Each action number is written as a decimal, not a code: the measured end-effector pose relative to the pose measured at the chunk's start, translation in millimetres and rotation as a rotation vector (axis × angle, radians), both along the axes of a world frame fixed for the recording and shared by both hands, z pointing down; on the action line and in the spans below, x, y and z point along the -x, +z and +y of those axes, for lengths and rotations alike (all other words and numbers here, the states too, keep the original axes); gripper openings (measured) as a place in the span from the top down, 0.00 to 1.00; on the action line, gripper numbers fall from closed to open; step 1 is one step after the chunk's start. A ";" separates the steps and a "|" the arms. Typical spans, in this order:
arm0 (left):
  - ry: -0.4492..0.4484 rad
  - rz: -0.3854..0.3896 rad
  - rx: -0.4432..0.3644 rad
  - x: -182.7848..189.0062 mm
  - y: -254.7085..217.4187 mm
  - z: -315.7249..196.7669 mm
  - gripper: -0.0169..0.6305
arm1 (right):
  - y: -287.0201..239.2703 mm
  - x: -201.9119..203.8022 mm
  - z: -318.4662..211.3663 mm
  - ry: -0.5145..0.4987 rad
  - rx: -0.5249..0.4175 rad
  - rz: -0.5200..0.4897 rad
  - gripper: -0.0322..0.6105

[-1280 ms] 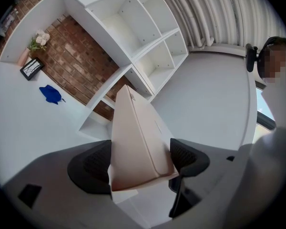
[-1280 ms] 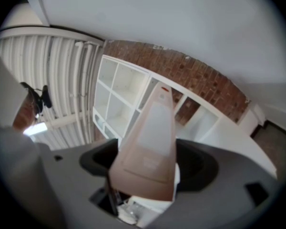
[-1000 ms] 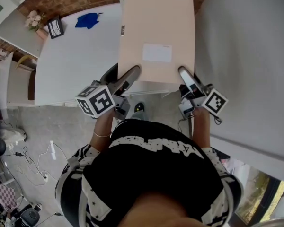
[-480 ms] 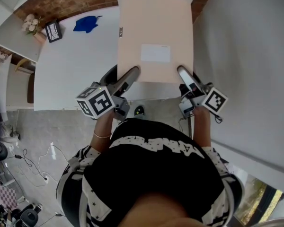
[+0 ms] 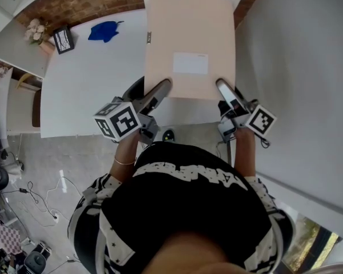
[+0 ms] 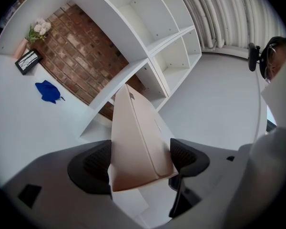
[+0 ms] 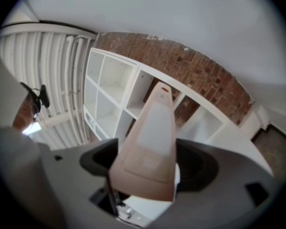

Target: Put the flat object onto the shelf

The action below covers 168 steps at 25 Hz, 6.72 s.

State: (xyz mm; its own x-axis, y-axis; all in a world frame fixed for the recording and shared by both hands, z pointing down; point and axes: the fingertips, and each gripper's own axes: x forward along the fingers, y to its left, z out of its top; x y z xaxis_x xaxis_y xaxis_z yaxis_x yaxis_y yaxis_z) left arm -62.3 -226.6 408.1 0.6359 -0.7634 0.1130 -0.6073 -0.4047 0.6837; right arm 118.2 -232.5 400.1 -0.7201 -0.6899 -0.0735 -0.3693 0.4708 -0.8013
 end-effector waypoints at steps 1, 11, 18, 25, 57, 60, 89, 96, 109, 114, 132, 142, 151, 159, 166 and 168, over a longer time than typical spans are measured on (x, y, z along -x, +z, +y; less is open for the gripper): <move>0.002 0.001 0.002 0.0 1.5 -2.2 0.37 | 1.0 0.0 -2.0 0.002 0.000 0.000 0.36; 0.015 0.006 0.010 1.1 5.2 -14.1 0.37 | 2.5 0.9 -12.2 0.016 0.010 0.006 0.36; -0.007 0.016 0.027 -4.9 9.6 -23.8 0.37 | 5.2 -5.4 -26.6 0.004 0.019 0.002 0.36; -0.070 0.013 0.041 -13.2 7.5 -36.1 0.37 | 5.0 -13.8 -49.2 -0.056 0.037 0.009 0.36; -0.219 0.035 0.034 -11.0 -5.6 -58.9 0.37 | 1.6 -17.5 -72.4 -0.181 -0.006 0.045 0.36; -0.226 0.035 0.033 -8.4 -8.5 -61.6 0.37 | -1.5 -18.2 -70.7 -0.187 -0.024 0.054 0.36; -0.229 0.055 0.038 -4.0 -19.8 -104.5 0.37 | -17.8 -20.3 -76.6 -0.142 -0.279 0.411 0.36; -0.236 0.071 0.033 -0.2 -22.4 -114.1 0.37 | -18.8 -21.8 -88.3 -0.105 -0.283 0.430 0.45; -0.245 0.092 0.020 4.0 -25.1 -137.3 0.37 | -22.0 -18.9 -112.8 -0.071 -0.295 0.426 0.46; -0.246 0.099 0.013 4.2 -26.5 -144.4 0.37 | -23.7 -18.9 -122.4 -0.065 -0.299 0.424 0.46; -0.255 0.073 -0.030 5.6 -33.4 -145.9 0.37 | -28.6 -19.4 -139.9 -0.036 -0.309 0.409 0.47; -0.223 -0.032 -0.105 5.7 -44.0 -138.8 0.37 | -32.3 -16.5 -154.6 -0.011 -0.306 0.390 0.47; -0.216 -0.058 -0.124 5.1 -44.6 -137.1 0.39 | -29.4 -16.3 -168.1 0.004 -0.307 0.388 0.47; -0.214 -0.065 -0.139 5.9 -45.5 -134.1 0.42 | -27.3 -15.0 -183.9 0.013 -0.314 0.400 0.48; -0.250 -0.091 -0.138 12.9 -42.9 -134.3 0.62 | -28.4 -13.3 -191.9 0.020 -0.310 0.408 0.48; -0.270 -0.109 -0.137 16.5 -41.0 -135.5 0.72 | -28.7 -12.9 -194.6 0.023 -0.306 0.408 0.48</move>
